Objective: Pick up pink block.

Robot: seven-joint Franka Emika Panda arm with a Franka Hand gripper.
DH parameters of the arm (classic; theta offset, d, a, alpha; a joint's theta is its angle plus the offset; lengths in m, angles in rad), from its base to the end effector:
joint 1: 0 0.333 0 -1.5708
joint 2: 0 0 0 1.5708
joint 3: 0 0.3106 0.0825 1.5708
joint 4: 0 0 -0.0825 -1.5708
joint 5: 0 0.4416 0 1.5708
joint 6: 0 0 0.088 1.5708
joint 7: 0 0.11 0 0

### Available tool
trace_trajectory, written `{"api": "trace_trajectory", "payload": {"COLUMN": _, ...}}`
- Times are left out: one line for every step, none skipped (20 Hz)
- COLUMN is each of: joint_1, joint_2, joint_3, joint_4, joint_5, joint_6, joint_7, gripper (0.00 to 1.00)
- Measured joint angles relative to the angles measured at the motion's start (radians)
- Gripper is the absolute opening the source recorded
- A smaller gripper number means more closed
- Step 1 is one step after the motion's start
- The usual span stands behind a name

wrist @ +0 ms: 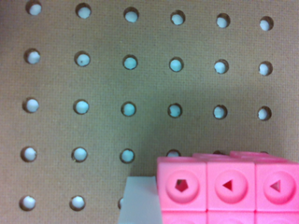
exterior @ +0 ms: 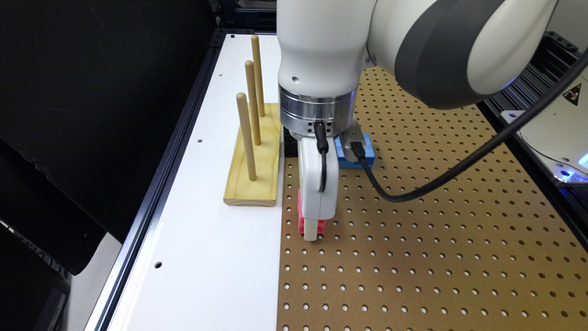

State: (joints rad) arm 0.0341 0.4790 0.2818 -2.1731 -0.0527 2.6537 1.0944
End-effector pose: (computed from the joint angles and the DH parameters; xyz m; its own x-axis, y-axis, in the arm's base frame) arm 0.5566 0.1934 0.1213 0.7218 -0.6873 -0.0807 -0.6920 -0.7188 -0.0676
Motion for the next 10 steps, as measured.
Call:
{"api": "trace_trajectory", "payload": {"joint_1": 0.0, "joint_2": 0.0, "joint_3": 0.0, "joint_4": 0.0, "joint_5": 0.0, "joint_6": 0.0, "joint_7": 0.0, "gripper": 0.0}}
{"api": "trace_trajectory", "payload": {"joint_1": 0.0, "joint_2": 0.0, "joint_3": 0.0, "joint_4": 0.0, "joint_5": 0.0, "joint_6": 0.0, "joint_7": 0.0, "gripper": 0.0}}
{"api": "trace_trajectory", "payload": {"joint_1": -0.001, "joint_2": 0.0, "joint_3": 0.001, "joint_4": 0.0, "joint_5": 0.0, "joint_6": 0.0, "joint_7": 0.0, "gripper": 0.0}}
{"api": "trace_trajectory", "payload": {"joint_1": -0.001, "joint_2": 0.0, "joint_3": 0.0, "joint_4": 0.0, "joint_5": -0.0001, "joint_6": 0.0, "joint_7": 0.0, "gripper": 0.0}}
{"api": "trace_trajectory", "payload": {"joint_1": 0.0, "joint_2": 0.0, "joint_3": -0.001, "joint_4": 0.0, "joint_5": -0.0001, "joint_6": -0.001, "joint_7": 0.0, "gripper": 0.0}}
{"api": "trace_trajectory", "payload": {"joint_1": 0.0, "joint_2": -0.001, "joint_3": -0.004, "joint_4": 0.0, "joint_5": -0.0002, "joint_6": -0.001, "joint_7": 0.0, "gripper": 0.0}}
{"api": "trace_trajectory", "payload": {"joint_1": -0.001, "joint_2": -0.002, "joint_3": -0.005, "joint_4": 0.0, "joint_5": -0.0003, "joint_6": -0.001, "joint_7": 0.0, "gripper": 0.0}}
{"api": "trace_trajectory", "payload": {"joint_1": -0.001, "joint_2": -0.004, "joint_3": -0.006, "joint_4": 0.0, "joint_5": -0.0003, "joint_6": -0.001, "joint_7": 0.0, "gripper": 0.0}}
{"api": "trace_trajectory", "payload": {"joint_1": -0.001, "joint_2": -0.007, "joint_3": -0.006, "joint_4": 0.0, "joint_5": -0.0003, "joint_6": -0.003, "joint_7": 0.0, "gripper": 0.0}}
{"api": "trace_trajectory", "payload": {"joint_1": -0.001, "joint_2": -0.012, "joint_3": -0.006, "joint_4": 0.0, "joint_5": -0.0003, "joint_6": -0.007, "joint_7": 0.0, "gripper": 0.0}}
